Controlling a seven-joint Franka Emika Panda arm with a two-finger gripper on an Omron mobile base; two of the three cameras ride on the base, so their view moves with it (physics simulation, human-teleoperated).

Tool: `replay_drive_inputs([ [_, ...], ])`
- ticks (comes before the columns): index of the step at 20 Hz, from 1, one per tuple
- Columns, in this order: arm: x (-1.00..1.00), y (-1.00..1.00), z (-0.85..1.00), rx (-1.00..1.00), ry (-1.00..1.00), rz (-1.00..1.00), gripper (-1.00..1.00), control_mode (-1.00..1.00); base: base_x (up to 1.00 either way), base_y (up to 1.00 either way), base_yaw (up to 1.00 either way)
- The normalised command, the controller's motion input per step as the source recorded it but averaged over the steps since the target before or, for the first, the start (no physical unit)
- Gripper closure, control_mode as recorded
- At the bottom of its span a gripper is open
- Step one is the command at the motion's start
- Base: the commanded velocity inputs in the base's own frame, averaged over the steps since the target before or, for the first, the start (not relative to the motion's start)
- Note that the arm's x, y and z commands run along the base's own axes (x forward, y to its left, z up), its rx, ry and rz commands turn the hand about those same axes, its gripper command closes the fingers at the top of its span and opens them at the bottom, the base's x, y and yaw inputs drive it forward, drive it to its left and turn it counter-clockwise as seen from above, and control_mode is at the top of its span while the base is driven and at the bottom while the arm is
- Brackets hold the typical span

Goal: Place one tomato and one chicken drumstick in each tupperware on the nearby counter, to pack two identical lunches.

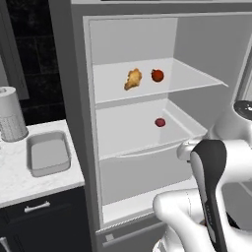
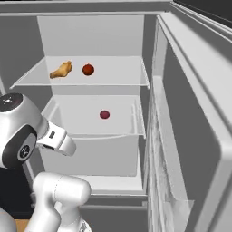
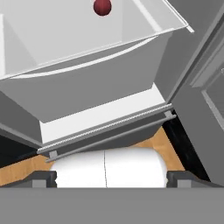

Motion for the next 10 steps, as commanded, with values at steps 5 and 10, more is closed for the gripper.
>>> replay_drive_inputs([
  [5,0.00,0.00,0.00,0.00,0.00,0.00,-1.00,1.00,0.40,-0.31,0.19],
  [10,0.00,0.00,0.00,0.00,0.00,0.00,-1.00,1.00,0.18,-0.04,0.10],
])
